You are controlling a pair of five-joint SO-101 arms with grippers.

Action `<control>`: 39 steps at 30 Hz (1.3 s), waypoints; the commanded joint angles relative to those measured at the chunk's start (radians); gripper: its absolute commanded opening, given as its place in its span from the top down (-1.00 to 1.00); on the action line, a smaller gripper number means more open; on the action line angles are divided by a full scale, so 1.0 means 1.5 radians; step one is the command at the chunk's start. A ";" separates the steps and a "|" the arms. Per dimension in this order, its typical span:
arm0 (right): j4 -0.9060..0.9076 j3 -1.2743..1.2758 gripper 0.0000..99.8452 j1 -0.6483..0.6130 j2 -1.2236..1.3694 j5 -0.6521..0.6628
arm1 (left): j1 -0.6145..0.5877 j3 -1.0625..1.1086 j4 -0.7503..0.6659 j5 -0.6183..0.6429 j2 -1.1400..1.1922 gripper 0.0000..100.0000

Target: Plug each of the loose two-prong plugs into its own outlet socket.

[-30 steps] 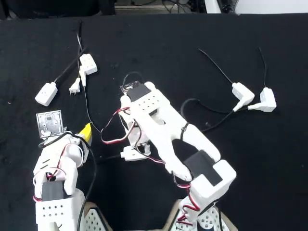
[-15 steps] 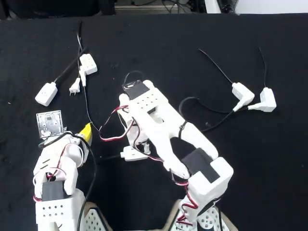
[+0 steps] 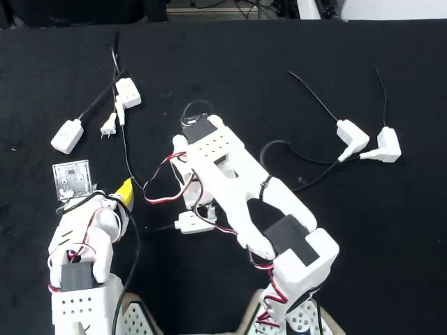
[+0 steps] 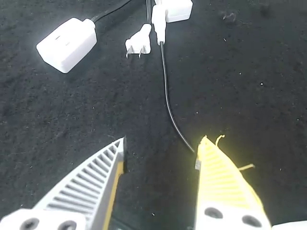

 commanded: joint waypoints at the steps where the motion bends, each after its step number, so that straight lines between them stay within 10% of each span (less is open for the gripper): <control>1: -0.001 -0.027 0.98 -0.011 -0.038 -0.005 | -0.006 -0.017 0.001 0.003 -0.007 0.51; 39: 0.049 -0.118 0.98 -0.018 0.074 -0.029 | -0.006 -0.017 0.001 0.003 -0.007 0.51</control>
